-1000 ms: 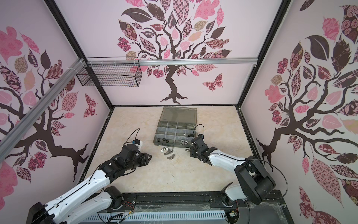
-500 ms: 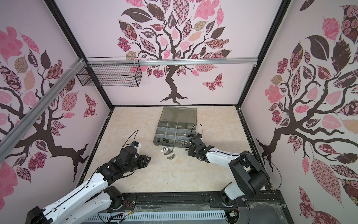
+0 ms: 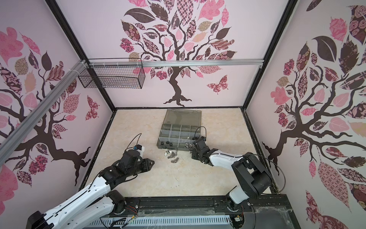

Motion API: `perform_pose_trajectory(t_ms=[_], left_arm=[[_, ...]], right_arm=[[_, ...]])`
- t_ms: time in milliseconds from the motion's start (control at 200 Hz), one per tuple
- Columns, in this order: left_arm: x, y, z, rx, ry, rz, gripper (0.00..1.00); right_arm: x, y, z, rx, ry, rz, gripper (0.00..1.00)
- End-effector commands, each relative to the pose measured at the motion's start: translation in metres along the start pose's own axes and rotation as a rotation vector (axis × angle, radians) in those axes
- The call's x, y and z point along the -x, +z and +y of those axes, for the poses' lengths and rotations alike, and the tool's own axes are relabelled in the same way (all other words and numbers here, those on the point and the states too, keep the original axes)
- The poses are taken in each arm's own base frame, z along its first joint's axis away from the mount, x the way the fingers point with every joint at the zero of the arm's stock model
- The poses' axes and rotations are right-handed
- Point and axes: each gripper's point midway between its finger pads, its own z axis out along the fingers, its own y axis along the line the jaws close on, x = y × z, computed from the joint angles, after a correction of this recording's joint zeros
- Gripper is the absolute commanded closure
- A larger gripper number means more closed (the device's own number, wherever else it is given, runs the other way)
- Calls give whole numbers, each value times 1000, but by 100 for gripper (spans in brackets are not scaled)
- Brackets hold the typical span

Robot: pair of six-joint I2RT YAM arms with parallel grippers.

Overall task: Sort the screws and nuts into containers
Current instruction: Pick up the screw from the center of the table, then place the screw into the container.

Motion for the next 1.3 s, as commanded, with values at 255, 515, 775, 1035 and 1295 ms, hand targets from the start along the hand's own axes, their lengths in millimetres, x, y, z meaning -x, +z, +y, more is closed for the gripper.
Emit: perform_pose_trajectory(t_ms=[255, 515, 775, 1035, 1295], left_arm=[[-4, 1, 3, -1, -14, 7, 70], [-4, 1, 2, -2, -19, 9, 70], [-4, 1, 2, -1, -19, 6, 70], [-4, 2, 4, 3, -22, 2, 70], [-3, 2, 4, 0, -30, -3, 70]], right_arm=[[-1, -6, -3, -12, -10, -5, 91], [-7, -18, -7, -2, -19, -1, 93], [-12, -42, -8, 25, -36, -2, 93], [34, -81, 22, 98, -54, -129, 92], [98, -79, 74, 123, -136, -228, 92]])
